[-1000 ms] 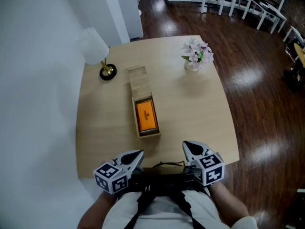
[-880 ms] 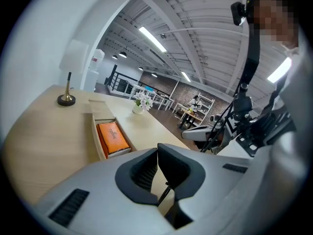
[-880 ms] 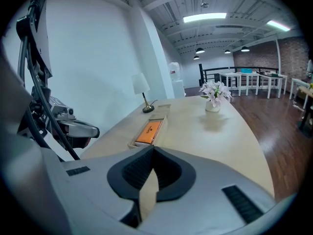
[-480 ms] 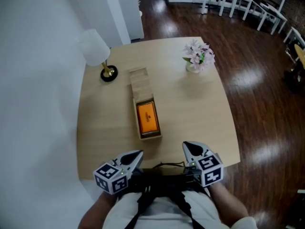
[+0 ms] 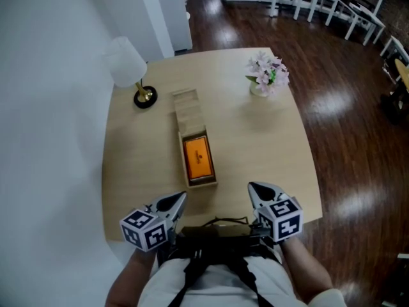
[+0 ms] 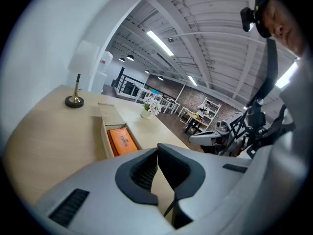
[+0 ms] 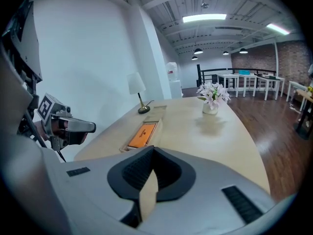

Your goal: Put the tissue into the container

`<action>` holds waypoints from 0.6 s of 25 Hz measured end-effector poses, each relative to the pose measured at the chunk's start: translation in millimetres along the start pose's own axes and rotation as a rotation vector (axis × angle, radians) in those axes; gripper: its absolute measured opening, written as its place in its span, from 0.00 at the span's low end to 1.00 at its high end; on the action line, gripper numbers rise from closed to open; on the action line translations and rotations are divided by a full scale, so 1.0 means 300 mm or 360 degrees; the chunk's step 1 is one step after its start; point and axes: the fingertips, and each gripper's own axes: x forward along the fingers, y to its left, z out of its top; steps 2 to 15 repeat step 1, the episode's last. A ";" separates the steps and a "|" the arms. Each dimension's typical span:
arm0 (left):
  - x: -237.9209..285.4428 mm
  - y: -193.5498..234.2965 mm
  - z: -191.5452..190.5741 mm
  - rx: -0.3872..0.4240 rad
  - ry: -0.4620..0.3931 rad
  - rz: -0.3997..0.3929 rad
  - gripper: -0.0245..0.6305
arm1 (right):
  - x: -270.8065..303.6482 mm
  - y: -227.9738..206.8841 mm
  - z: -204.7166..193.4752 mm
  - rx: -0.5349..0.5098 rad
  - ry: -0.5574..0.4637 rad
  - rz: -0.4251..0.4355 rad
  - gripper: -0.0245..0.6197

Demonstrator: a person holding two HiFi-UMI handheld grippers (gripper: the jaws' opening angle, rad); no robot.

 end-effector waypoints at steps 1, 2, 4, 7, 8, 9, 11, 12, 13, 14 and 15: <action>0.006 0.011 0.010 0.0002 -0.0001 0.0008 0.04 | 0.009 -0.007 0.009 0.0001 -0.0002 -0.0004 0.04; 0.006 0.011 0.010 0.0002 -0.0001 0.0008 0.04 | 0.009 -0.007 0.009 0.0001 -0.0002 -0.0004 0.04; 0.006 0.011 0.010 0.0002 -0.0001 0.0008 0.04 | 0.009 -0.007 0.009 0.0001 -0.0002 -0.0004 0.04; 0.006 0.011 0.010 0.0002 -0.0001 0.0008 0.04 | 0.009 -0.007 0.009 0.0001 -0.0002 -0.0004 0.04; 0.006 0.011 0.010 0.0002 -0.0001 0.0008 0.04 | 0.009 -0.007 0.009 0.0001 -0.0002 -0.0004 0.04; 0.006 0.011 0.010 0.0002 -0.0001 0.0008 0.04 | 0.009 -0.007 0.009 0.0001 -0.0002 -0.0004 0.04; 0.006 0.011 0.010 0.0002 -0.0001 0.0008 0.04 | 0.009 -0.007 0.009 0.0001 -0.0002 -0.0004 0.04; 0.006 0.011 0.010 0.0002 -0.0001 0.0008 0.04 | 0.009 -0.007 0.009 0.0001 -0.0002 -0.0004 0.04; 0.006 0.011 0.010 0.0002 -0.0001 0.0008 0.04 | 0.009 -0.007 0.009 0.0001 -0.0002 -0.0004 0.04; 0.006 0.011 0.010 0.0002 -0.0001 0.0008 0.04 | 0.009 -0.007 0.009 0.0001 -0.0002 -0.0004 0.04; 0.006 0.011 0.010 0.0002 -0.0001 0.0008 0.04 | 0.009 -0.007 0.009 0.0001 -0.0002 -0.0004 0.04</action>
